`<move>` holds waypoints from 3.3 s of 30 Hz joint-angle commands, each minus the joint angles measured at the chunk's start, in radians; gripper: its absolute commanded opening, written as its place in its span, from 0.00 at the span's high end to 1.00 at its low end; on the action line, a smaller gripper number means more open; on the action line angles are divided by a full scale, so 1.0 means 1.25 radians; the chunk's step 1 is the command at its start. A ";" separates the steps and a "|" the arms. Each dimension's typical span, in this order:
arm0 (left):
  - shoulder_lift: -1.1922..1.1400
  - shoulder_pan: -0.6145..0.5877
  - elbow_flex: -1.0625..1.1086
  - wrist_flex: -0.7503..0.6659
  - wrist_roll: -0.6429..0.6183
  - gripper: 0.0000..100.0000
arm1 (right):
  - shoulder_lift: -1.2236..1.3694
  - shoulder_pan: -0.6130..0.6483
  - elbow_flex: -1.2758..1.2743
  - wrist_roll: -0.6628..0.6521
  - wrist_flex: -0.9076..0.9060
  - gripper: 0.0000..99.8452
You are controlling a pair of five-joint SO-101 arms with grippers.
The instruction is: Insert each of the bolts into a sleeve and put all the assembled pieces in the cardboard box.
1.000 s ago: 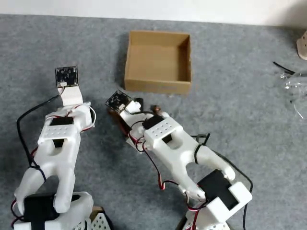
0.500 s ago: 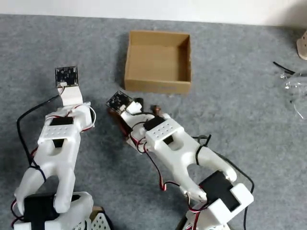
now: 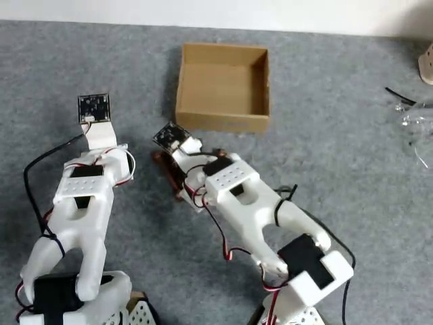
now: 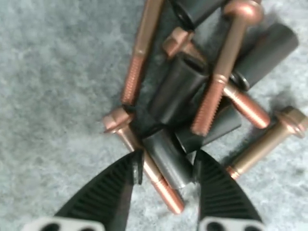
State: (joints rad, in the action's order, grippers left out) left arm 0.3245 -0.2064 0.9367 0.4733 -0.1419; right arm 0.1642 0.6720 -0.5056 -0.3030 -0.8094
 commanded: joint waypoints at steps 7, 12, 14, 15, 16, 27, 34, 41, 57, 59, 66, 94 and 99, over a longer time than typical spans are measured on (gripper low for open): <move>0.003 -0.006 -0.037 -0.015 0.000 0.99 | 0.048 -0.025 0.051 0.069 -0.121 0.85; 0.003 -0.006 -0.037 -0.015 0.000 0.99 | 0.053 -0.058 0.087 0.069 -0.131 0.85; 0.003 -0.006 -0.037 -0.015 0.000 0.99 | 0.053 -0.075 0.087 0.069 -0.131 0.85; 0.003 -0.006 -0.037 -0.015 0.000 0.99 | 0.053 -0.080 0.087 0.069 -0.131 0.85; 0.003 -0.006 -0.037 -0.015 0.000 0.99 | 0.053 -0.087 0.085 0.068 -0.131 0.85; 0.003 -0.006 -0.037 -0.015 0.000 0.99 | 0.071 -0.068 0.055 0.029 -0.053 0.85; 0.003 -0.006 -0.037 -0.015 0.000 0.99 | 0.079 -0.062 0.052 -0.039 -0.099 0.85; 0.003 -0.006 -0.037 -0.015 0.000 0.99 | 0.079 -0.063 0.051 -0.044 -0.060 0.85; 0.003 -0.006 -0.037 -0.015 0.000 0.99 | 0.078 -0.030 0.051 -0.162 0.041 0.85; 0.003 -0.006 -0.037 -0.015 0.000 0.99 | 0.078 -0.021 0.050 -0.183 0.041 0.85; 0.003 -0.006 -0.037 -0.015 0.000 0.99 | 0.074 -0.004 0.047 -0.228 0.040 0.85; 0.003 -0.006 -0.037 -0.015 0.001 0.99 | -0.147 -0.056 -0.107 -0.101 0.061 1.00; 0.003 -0.006 -0.037 -0.015 0.001 0.99 | -0.368 -0.061 -0.293 -0.099 0.144 1.00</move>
State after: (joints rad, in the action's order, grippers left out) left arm 0.3245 -0.2064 0.9367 0.4733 -0.1419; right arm -0.1151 0.6153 -0.7787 -0.4411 -0.6882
